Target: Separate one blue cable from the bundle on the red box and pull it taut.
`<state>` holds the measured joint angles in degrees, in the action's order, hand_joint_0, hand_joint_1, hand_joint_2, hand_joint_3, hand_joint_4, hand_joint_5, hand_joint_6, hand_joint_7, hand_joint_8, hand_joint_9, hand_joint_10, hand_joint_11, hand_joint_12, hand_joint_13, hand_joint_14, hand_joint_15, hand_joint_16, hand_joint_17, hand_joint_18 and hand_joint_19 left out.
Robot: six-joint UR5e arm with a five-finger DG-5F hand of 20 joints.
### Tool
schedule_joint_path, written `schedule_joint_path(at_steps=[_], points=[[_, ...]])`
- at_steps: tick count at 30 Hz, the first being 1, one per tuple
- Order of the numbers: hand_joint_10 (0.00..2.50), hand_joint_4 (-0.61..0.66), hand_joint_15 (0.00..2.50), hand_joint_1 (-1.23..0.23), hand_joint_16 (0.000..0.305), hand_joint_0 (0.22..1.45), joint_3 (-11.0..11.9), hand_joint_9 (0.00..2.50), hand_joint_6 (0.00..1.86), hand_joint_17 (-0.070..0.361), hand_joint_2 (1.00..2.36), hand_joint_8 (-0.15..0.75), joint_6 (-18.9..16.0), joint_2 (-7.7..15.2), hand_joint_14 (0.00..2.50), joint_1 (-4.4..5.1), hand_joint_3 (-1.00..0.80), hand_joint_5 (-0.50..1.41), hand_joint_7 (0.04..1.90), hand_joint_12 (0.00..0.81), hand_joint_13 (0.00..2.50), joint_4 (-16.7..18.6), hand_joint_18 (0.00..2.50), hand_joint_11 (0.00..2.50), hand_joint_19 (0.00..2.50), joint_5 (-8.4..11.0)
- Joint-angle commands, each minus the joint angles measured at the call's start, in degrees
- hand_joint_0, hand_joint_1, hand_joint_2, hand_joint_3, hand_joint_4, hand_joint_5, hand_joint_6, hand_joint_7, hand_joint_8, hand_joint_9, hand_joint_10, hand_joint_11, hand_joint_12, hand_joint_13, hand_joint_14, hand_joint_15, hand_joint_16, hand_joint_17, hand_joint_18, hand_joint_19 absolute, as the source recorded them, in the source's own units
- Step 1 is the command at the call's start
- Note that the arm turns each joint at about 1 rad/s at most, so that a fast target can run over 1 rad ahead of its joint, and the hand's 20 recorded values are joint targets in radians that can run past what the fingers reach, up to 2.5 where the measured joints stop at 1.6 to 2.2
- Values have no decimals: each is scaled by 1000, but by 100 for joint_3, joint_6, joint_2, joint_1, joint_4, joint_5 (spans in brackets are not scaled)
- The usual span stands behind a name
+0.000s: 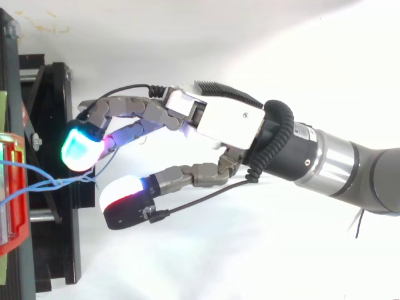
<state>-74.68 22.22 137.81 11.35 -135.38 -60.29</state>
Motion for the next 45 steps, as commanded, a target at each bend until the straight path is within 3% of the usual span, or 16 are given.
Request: schedule_joint_path(at_steps=[1, 4, 7, 12, 18, 26, 38, 41, 45], points=[[7, 325, 71, -724, 51, 543, 68, 766, 503, 116, 1002, 341, 10, 9, 2, 17, -462, -97, 1085, 373, 354, 30, 297, 239, 156, -9], [7, 345, 71, -709, 52, 532, 103, 765, 503, 117, 1002, 344, 89, 123, 2, -10, -469, -102, 1046, 376, 355, 153, 297, 241, 153, -97], [8, 350, 74, -696, 52, 527, 94, 766, 503, 118, 1003, 344, 98, 202, 2, -54, -471, -103, 1020, 378, 355, 654, 294, 244, 145, -334], [6, 357, 69, -689, 53, 526, 94, 765, 503, 119, 1002, 347, 98, 211, 2, -115, -472, -106, 994, 378, 353, 610, 291, 239, 158, -360], [6, 358, 70, -687, 53, 527, 94, 767, 503, 119, 1003, 349, 54, 448, 3, -168, -472, -107, 993, 378, 354, 706, 292, 243, 158, -440], [7, 365, 80, -676, 52, 534, 94, 775, 504, 118, 1002, 349, 54, 633, 2, -229, -466, -107, 993, 378, 364, 1225, 301, 246, 159, -571], [7, 357, 76, -668, 51, 549, 147, 796, 503, 115, 1004, 350, 19, 633, 2, -159, -459, -95, 1050, 375, 385, 1418, 333, 248, 175, -571], [6, 351, 82, -667, 51, 551, 147, 797, 503, 115, 1003, 348, -219, 633, 0, -124, -462, -93, 1060, 374, 389, 1453, 335, 247, 182, -721], [7, 351, 90, -667, 51, 551, 147, 801, 503, 115, 1003, 350, -359, 633, 2, -54, -462, -92, 1057, 375, 394, 1453, 342, 255, 177, -703]])
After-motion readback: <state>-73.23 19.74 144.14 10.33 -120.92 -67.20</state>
